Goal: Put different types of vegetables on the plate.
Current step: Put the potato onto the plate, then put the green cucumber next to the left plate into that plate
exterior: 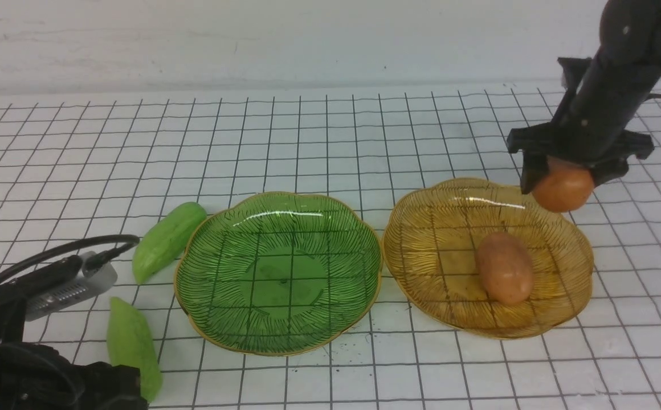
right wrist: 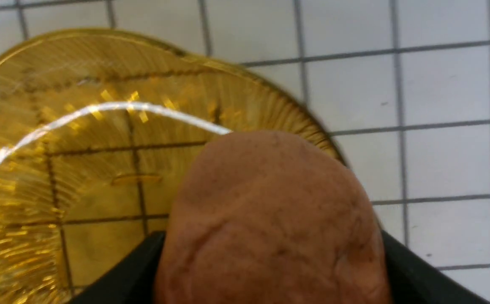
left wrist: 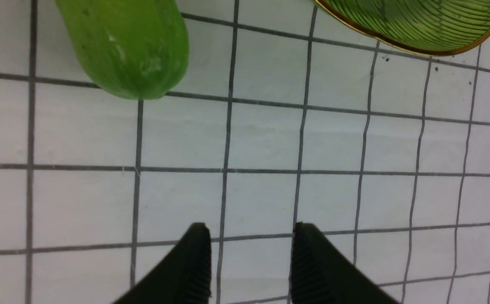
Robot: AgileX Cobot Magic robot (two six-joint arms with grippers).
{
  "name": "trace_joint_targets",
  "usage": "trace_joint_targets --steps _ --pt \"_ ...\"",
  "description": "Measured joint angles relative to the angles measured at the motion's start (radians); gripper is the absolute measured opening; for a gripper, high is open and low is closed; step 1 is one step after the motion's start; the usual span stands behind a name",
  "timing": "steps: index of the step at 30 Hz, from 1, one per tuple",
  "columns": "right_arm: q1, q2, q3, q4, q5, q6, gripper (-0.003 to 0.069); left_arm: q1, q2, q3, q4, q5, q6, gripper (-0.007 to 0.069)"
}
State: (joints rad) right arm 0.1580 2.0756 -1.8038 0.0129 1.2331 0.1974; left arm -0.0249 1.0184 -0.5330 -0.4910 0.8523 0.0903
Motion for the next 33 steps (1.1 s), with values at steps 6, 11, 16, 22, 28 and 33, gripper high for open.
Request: trace_joint_targets --steps 6,11,16,22,28,33 --pt "0.08 0.0 0.087 -0.046 -0.001 0.005 0.0556 0.0 0.0 0.0 0.001 -0.003 0.028 0.0248" --pt "0.097 0.0 0.117 -0.044 -0.009 0.016 0.0666 0.0 0.0 0.0 0.001 -0.02 0.03 0.0248" --pt "0.098 -0.023 0.126 0.005 -0.009 0.019 0.069 0.0 0.0 0.0 0.001 -0.041 0.031 0.0248" --pt "0.098 -0.141 0.126 0.006 -0.007 0.007 0.0691 0.0 0.0 0.0 0.001 -0.049 0.031 0.0248" --pt "0.098 -0.259 0.126 0.022 0.001 -0.017 0.0689 0.0 0.0 0.0 0.001 -0.069 0.031 0.0248" --pt "0.098 -0.371 0.127 0.077 0.01 -0.07 0.0645 0.0 0.0 0.0 0.003 -0.091 0.031 0.0248"
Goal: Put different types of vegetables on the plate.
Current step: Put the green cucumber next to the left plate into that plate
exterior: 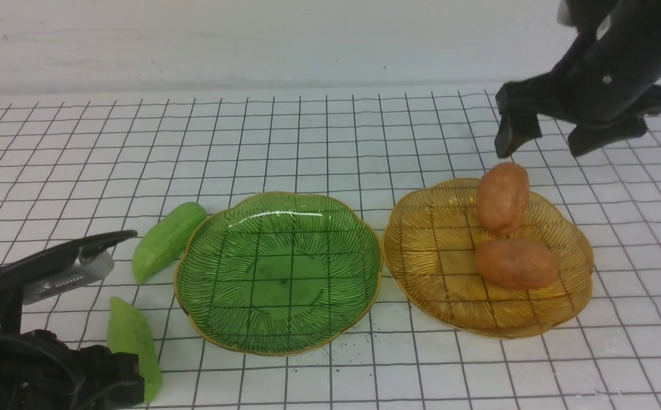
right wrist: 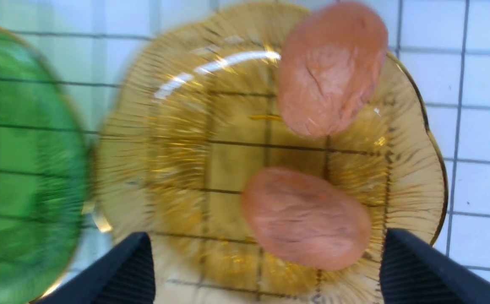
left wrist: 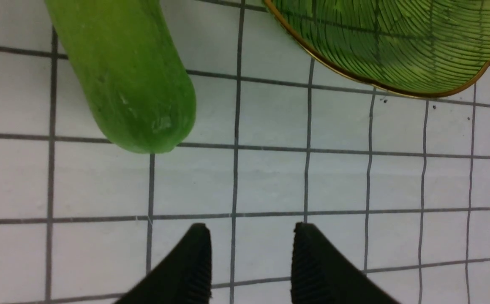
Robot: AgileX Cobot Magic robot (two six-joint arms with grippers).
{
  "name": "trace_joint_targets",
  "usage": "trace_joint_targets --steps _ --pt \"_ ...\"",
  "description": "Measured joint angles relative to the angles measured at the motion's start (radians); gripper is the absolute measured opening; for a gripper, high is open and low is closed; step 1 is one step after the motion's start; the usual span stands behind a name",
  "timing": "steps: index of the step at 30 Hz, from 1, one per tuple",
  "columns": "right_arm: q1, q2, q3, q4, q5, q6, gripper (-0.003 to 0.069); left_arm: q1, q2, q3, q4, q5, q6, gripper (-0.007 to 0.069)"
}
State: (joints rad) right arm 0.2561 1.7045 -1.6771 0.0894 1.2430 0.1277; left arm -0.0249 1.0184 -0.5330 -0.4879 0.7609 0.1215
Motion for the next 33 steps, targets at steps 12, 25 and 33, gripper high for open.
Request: trace_joint_targets --steps 12,25,33 --pt "0.0 -0.348 0.115 0.013 0.012 -0.086 0.0218 0.001 0.045 -0.119 0.091 -0.009 -0.129 0.029" --pt "0.0 -0.507 0.654 -0.059 0.015 -0.059 -0.0013 0.001 0.305 -0.137 0.113 -0.147 -0.148 0.0489" --pt "0.0 -0.507 0.71 -0.059 0.005 -0.059 -0.0013 0.001 0.418 -0.138 0.113 -0.169 -0.148 0.0489"
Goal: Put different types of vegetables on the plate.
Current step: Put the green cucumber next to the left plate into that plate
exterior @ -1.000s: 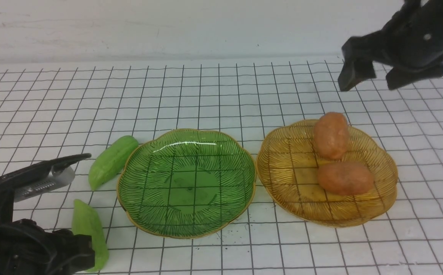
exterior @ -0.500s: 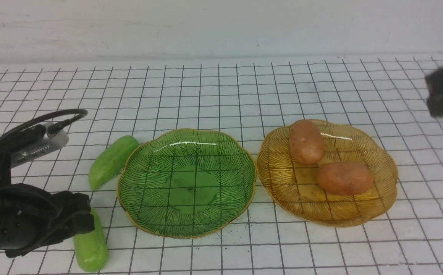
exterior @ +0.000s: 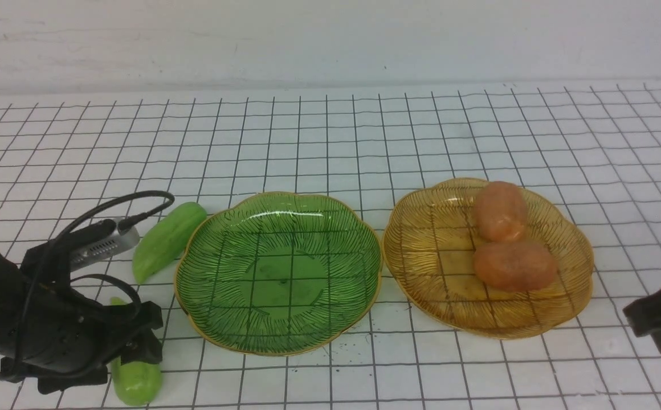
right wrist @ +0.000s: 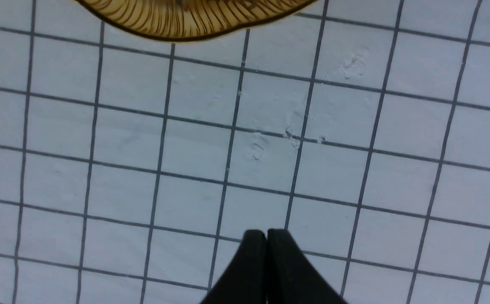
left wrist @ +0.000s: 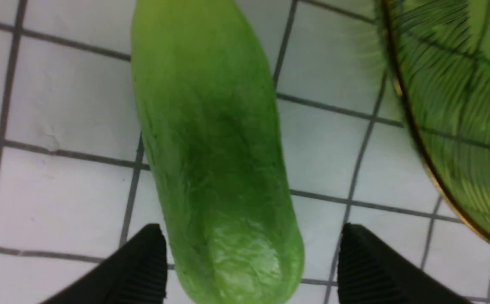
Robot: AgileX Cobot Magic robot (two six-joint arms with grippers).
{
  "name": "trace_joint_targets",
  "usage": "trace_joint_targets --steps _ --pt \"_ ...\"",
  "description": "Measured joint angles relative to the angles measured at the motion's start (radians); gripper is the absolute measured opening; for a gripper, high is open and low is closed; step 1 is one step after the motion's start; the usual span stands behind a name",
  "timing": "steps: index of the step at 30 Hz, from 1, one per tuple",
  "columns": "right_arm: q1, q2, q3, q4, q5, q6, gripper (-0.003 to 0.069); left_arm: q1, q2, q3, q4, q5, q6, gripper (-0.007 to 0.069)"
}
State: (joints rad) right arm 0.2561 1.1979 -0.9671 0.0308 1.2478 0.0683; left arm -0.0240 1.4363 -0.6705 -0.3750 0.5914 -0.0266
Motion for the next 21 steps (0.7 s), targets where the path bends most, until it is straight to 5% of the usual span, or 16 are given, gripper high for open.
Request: trace_joint_targets --steps 21 --pt "0.0 0.0 0.002 0.045 -0.014 -0.006 -0.0014 0.0 0.099 -0.002 0.0 -0.123 0.012 0.0447"
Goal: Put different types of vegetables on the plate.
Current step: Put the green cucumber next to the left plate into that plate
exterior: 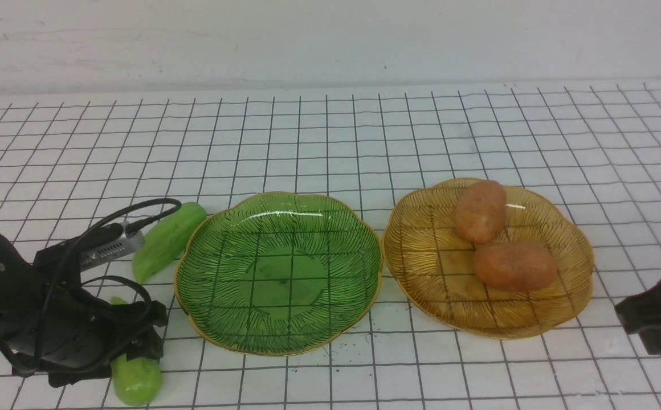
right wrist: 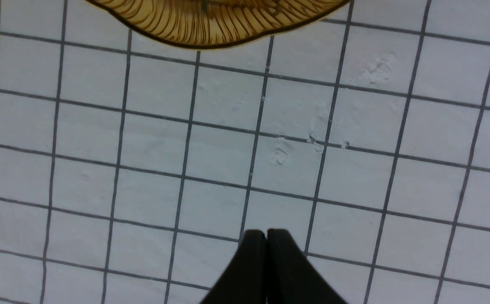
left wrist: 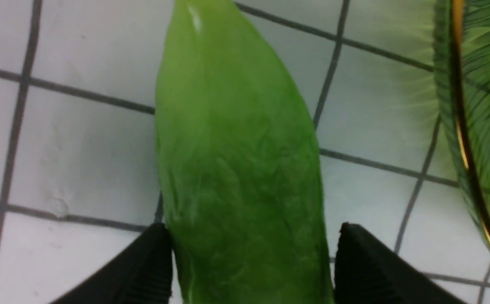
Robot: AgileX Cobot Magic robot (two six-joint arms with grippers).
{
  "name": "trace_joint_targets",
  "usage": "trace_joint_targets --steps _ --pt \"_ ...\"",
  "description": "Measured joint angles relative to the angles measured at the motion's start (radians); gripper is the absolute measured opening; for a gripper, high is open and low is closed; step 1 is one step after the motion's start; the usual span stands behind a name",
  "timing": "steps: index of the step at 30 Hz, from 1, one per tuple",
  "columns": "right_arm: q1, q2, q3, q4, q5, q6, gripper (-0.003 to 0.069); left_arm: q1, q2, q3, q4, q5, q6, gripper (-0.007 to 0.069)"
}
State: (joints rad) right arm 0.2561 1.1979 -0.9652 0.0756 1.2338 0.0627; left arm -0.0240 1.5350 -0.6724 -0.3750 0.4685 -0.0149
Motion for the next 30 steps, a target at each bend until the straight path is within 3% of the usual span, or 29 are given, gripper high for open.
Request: trace_joint_targets --steps 3,6,9,13,17,21,30 --pt "0.0 0.0 0.001 0.0 -0.005 -0.008 -0.0014 0.0 0.005 -0.002 0.016 -0.006 0.0 0.0382" --pt "0.0 0.0 0.001 0.0 -0.006 -0.011 -0.0014 0.0 0.001 -0.01 0.07 0.014 0.0 0.0382" --pt "0.0 0.0 0.001 0.0 -0.006 -0.011 -0.0014 0.0 -0.04 -0.078 0.212 0.186 -0.005 0.0382" --pt "0.0 0.0 0.001 -0.001 -0.007 -0.012 -0.0014 0.0 -0.114 -0.213 0.296 0.356 -0.054 0.0382" --pt "0.0 0.0 0.001 -0.001 -0.017 -0.012 -0.0014 -0.042 -0.155 -0.353 0.262 0.421 -0.082 0.0382" --pt "0.0 0.0 0.001 -0.001 -0.032 -0.012 -0.0014 -0.168 -0.094 -0.433 0.181 0.422 -0.051 0.0382" --pt "0.0 0.0 0.001 0.055 -0.004 -0.014 -0.0014 -0.371 0.174 -0.504 0.131 0.286 -0.052 0.0382"
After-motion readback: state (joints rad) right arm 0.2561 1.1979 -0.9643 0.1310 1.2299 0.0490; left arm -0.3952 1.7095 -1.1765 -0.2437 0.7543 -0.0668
